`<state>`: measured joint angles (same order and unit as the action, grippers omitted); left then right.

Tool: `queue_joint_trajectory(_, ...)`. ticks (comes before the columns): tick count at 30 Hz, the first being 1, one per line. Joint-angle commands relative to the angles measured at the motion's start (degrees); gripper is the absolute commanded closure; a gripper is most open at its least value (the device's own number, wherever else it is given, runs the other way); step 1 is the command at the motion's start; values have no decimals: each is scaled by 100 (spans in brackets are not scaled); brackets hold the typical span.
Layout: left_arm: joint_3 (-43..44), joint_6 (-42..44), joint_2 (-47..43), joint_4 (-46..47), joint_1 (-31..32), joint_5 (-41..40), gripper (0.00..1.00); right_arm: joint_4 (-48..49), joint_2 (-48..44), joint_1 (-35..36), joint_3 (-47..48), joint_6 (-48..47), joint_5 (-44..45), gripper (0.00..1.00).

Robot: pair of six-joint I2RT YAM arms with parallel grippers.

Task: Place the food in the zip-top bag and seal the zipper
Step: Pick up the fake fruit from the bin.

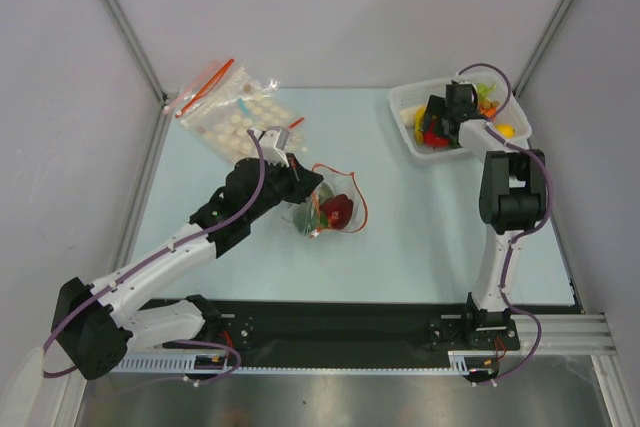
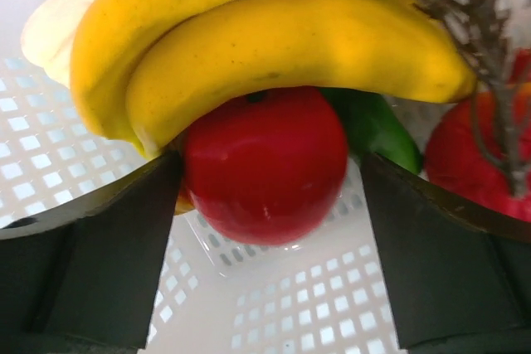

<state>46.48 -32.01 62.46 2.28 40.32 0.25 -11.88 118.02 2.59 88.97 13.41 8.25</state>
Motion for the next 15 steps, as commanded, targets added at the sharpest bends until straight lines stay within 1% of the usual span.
queue_joint_trajectory(1, 63, 19, -85, 202, -41, 63, 99, -112, 265, 31, 428, -5, 1, 9)
queue_joint_trajectory(2, 72, 28, -84, 194, -41, 71, 99, -148, 335, 31, 472, 4, 18, 19)
queue_joint_trajectory(4, 81, 28, -67, 185, -41, 72, 98, -271, 362, 40, 569, 21, 10, 27)
queue_joint_trajectory(5, 81, 37, -67, 176, -41, 72, 98, -288, 319, 40, 578, 39, -8, 38)
queue_joint_trajectory(8, 98, 37, -76, 158, -41, 72, 99, -289, 100, 31, 473, 153, -148, 51)
queue_joint_trajectory(15, 133, 37, -23, 123, -41, 107, 99, 63, -1226, 294, -186, 382, -228, 54)
